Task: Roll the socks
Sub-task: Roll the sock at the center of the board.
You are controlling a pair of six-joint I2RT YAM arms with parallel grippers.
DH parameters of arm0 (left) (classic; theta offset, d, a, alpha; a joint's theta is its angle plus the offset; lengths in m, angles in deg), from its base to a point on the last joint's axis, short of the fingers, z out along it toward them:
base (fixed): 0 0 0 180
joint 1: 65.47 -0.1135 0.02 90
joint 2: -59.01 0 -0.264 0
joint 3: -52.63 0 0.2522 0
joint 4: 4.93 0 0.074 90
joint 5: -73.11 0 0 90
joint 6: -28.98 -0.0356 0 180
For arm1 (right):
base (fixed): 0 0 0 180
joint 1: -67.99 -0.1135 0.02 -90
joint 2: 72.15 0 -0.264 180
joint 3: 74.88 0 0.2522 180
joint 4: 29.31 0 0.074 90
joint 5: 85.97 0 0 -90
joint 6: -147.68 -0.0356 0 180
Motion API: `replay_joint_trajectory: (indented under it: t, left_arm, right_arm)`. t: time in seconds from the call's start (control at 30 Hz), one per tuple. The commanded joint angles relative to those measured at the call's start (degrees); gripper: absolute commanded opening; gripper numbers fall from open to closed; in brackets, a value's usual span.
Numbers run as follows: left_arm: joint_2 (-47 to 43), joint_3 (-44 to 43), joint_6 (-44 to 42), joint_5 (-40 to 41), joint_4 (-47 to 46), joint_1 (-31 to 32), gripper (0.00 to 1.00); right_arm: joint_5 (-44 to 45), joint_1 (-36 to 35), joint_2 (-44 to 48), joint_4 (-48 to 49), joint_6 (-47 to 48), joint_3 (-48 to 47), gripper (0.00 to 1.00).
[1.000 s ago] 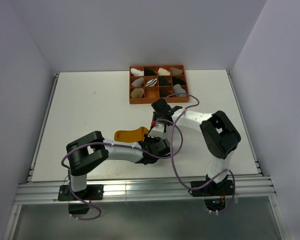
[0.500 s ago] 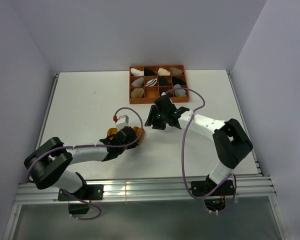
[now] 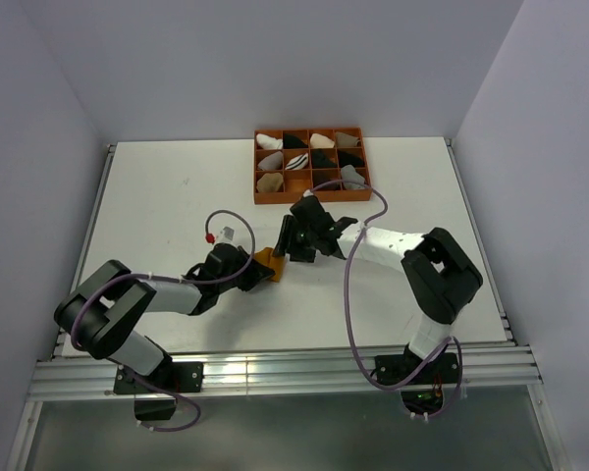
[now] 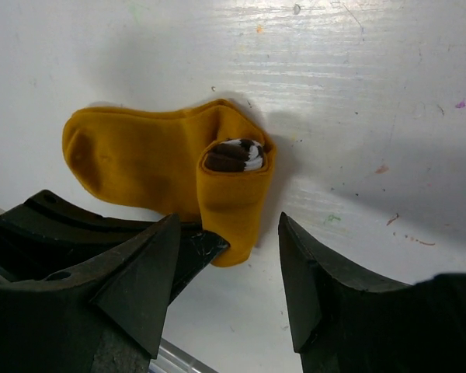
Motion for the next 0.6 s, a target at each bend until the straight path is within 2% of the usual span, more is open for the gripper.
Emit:
replay_joint_trajectory:
  t: [0.0, 0.23, 0.57]
  left_arm:
    - [1.9, 1.8, 3.2, -5.8, -4.0, -1.1, 0.01]
    - [4.1, 3.3, 5.4, -9.1, -8.3, -3.1, 0.01]
    - [7.2, 4.0, 6.7, -12.2, -12.5, -4.2, 0.01]
  right_arm:
    - [0.0, -0.5, -1.5, 2.7, 0.0, 0.0, 0.61]
    - [-0.9, -0.4, -4.7, 4.6, 0.2, -0.4, 0.61]
    - [-2.6, 0.2, -7.8, 7.3, 0.1, 0.0, 0.56]
